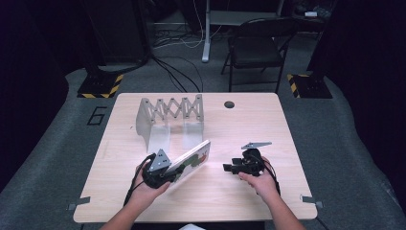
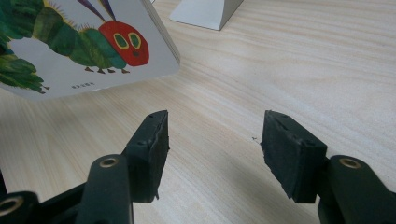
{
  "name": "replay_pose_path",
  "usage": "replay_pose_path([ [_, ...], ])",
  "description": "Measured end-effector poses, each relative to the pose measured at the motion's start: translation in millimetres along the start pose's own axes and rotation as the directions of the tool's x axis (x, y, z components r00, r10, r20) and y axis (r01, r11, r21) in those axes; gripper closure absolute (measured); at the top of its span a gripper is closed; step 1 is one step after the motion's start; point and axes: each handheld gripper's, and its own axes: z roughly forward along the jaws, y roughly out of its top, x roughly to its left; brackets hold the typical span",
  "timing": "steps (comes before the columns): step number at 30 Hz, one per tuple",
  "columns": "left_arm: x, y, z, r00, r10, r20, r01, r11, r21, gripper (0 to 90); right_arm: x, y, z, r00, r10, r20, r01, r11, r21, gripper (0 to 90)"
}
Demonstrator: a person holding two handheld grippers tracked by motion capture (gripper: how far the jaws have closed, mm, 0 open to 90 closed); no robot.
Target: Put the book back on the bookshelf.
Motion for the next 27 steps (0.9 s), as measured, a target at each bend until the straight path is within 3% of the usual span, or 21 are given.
replay_pose_path([
  [12,10.4,-1.0,-13.3,0.9988,-0.035,-0.034,0.034,0.9992,-0.021,75.6,-0.8,2.2,2.5,1.0000,-0.005,-0.002,0.005,1.000,0.004,41.1],
  [13,12.3,-0.9,-14.3,0.9989,-0.022,-0.042,0.021,0.9995,-0.023,75.6,0.1,2.5,2.6,1.0000,0.006,-0.002,-0.006,1.000,0.011,41.1],
  [27,22.7,-4.2,-26.1,0.9962,-0.042,-0.076,0.041,0.9989,-0.023,75.6,1.2,6.2,7.9,0.9998,-0.011,-0.018,0.012,1.000,0.016,41.1],
])
